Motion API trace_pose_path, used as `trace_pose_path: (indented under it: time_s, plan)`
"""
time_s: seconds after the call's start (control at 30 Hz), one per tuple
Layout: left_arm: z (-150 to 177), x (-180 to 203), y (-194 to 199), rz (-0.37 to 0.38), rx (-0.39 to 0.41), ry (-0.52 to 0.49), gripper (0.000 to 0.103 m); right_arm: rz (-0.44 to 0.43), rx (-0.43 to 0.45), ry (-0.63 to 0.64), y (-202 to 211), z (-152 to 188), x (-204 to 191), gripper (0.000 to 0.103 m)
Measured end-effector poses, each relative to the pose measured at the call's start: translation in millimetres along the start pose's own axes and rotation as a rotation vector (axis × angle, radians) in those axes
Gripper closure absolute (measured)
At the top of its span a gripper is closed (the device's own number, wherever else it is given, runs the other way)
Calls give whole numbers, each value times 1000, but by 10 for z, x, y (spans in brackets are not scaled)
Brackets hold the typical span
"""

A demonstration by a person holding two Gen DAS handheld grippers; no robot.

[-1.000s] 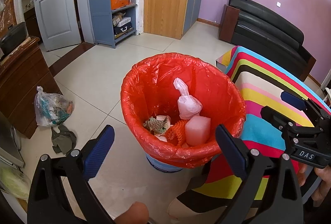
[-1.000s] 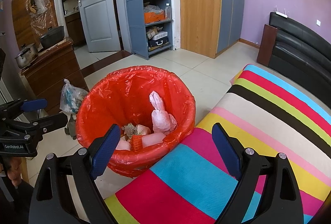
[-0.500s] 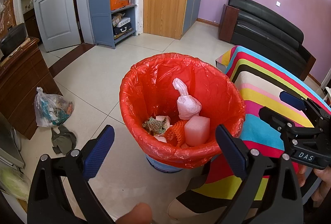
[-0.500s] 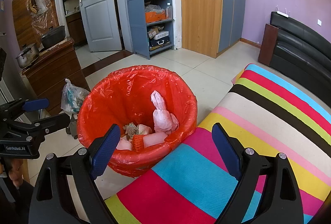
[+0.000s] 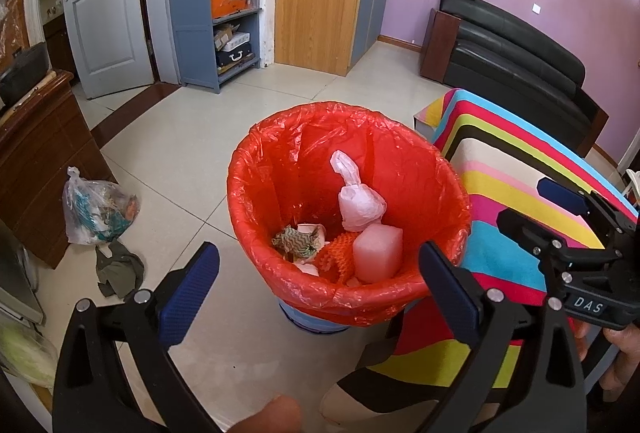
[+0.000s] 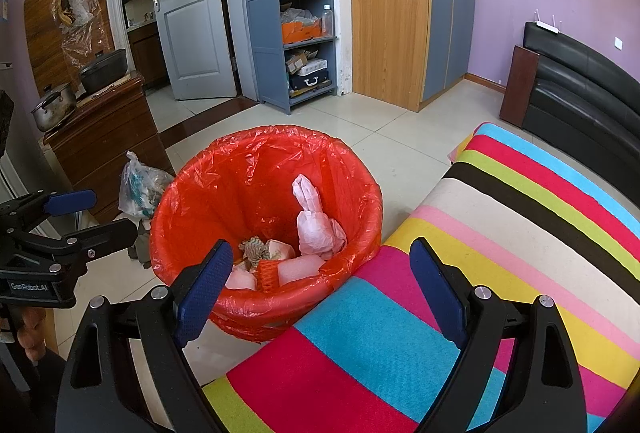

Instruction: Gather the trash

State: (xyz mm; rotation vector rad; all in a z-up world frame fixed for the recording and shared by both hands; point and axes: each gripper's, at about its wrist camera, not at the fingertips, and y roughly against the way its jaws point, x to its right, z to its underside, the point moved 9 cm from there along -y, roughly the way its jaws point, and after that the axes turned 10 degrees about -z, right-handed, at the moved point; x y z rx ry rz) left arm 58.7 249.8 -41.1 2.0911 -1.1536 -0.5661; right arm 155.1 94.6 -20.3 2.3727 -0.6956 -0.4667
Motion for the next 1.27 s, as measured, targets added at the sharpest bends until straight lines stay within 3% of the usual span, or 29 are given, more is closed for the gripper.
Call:
trace_pose_path:
  time_s: [1.27]
  plan:
    - [-37,-23,-7,-51,19,-9,5,0,-1,-2,-3,-3,7,18]
